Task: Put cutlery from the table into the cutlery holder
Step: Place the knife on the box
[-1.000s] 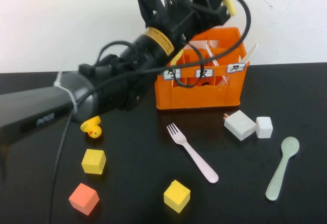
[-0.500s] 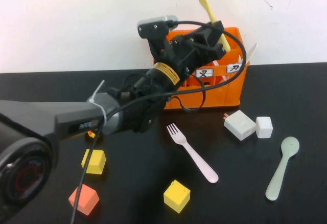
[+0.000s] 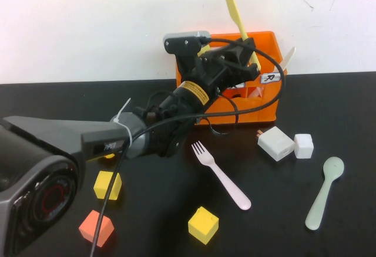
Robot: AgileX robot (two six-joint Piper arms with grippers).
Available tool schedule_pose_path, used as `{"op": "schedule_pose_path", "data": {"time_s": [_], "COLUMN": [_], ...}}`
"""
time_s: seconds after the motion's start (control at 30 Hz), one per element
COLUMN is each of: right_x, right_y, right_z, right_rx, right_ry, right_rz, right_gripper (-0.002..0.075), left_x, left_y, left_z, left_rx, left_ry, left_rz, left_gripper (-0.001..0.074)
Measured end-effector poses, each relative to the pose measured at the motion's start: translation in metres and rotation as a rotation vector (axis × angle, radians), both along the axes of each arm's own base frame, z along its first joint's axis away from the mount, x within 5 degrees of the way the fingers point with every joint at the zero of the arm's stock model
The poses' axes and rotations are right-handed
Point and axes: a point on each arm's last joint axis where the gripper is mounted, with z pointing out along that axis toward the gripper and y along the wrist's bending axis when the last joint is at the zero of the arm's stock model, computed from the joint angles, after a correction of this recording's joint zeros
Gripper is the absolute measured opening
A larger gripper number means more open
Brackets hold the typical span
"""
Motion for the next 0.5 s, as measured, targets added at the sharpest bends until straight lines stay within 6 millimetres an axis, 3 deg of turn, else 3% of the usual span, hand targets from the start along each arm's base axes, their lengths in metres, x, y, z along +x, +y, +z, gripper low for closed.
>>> {"op": "schedule_pose_path", "data": {"time_s": [0.3, 0.5], "right_x": [0.0000, 0.0000], "right_y": [0.0000, 0.0000], "right_z": [0.0000, 0.0000], "right_rx": [0.000, -0.003], "right_ry": [0.000, -0.002], "right_rz": [0.000, 0.003], "right_gripper": [-0.0002, -0.0002], "left_x": [0.0016, -0.0002], "left_y": [-0.0029, -0.0051], "left_z": [-0.0077, -0.0073], "left_rx": [0.067, 0.095], "left_ry": [-0.071, -0.115], "left_rz": [0.001, -0.020], "left_gripper": [0.0139, 0.0330]}}
